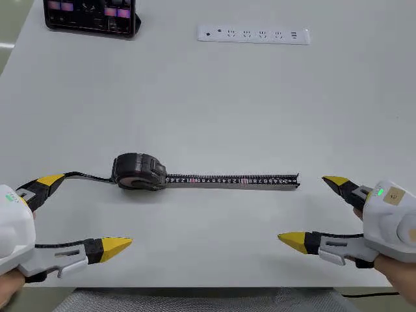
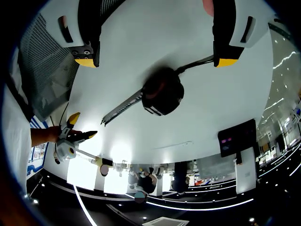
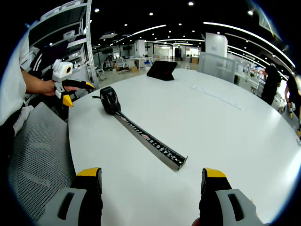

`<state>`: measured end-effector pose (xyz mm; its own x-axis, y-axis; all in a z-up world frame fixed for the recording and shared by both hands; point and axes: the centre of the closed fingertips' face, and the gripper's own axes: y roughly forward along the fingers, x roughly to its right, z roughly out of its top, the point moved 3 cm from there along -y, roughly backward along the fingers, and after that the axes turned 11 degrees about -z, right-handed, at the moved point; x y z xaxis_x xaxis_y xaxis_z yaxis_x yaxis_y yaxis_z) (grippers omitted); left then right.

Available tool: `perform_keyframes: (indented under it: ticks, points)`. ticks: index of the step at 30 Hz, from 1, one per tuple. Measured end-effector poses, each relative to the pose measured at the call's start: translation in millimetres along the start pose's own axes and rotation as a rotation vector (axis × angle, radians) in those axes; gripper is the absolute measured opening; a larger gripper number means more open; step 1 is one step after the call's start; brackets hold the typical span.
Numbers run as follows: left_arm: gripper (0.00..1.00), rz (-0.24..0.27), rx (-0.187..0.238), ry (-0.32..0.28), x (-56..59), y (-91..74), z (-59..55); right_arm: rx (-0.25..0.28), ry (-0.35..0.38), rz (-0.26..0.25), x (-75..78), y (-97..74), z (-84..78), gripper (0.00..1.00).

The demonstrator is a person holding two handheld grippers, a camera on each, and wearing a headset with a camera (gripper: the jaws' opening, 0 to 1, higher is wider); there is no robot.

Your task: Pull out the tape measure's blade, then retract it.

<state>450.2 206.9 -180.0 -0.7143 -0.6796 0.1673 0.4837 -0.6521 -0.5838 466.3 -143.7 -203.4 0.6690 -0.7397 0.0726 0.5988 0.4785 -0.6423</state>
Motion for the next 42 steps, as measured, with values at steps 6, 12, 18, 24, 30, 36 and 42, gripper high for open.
perform_keyframes:
  ticks: [6,12,18,24,30,36,42]
  points:
    - [0.99,0.001,0.002,0.002,0.9,-0.3,1.8,0.002,0.001,0.0,0.7,-0.6,-0.1,0.86]
    - [0.99,0.0,0.005,-0.002,1.3,2.3,5.0,0.002,-0.001,0.001,0.8,0.4,1.6,0.86]
    - [0.99,-0.007,0.008,-0.001,3.4,9.6,9.4,0.008,-0.004,-0.003,7.8,3.2,6.0,0.86]
    - [0.99,-0.008,0.011,-0.006,3.3,14.7,12.9,0.007,-0.011,0.0,11.7,6.5,7.7,0.86]
    - [0.99,-0.009,0.014,-0.018,2.6,19.4,15.9,0.003,-0.016,0.005,13.0,9.6,7.9,0.86]
    - [0.99,0.003,0.015,-0.037,1.6,27.4,17.8,-0.002,-0.016,0.009,13.9,10.0,8.3,0.85]
    - [0.99,0.009,0.018,-0.05,2.7,34.3,20.5,-0.002,-0.017,0.016,14.6,10.0,10.3,0.83]
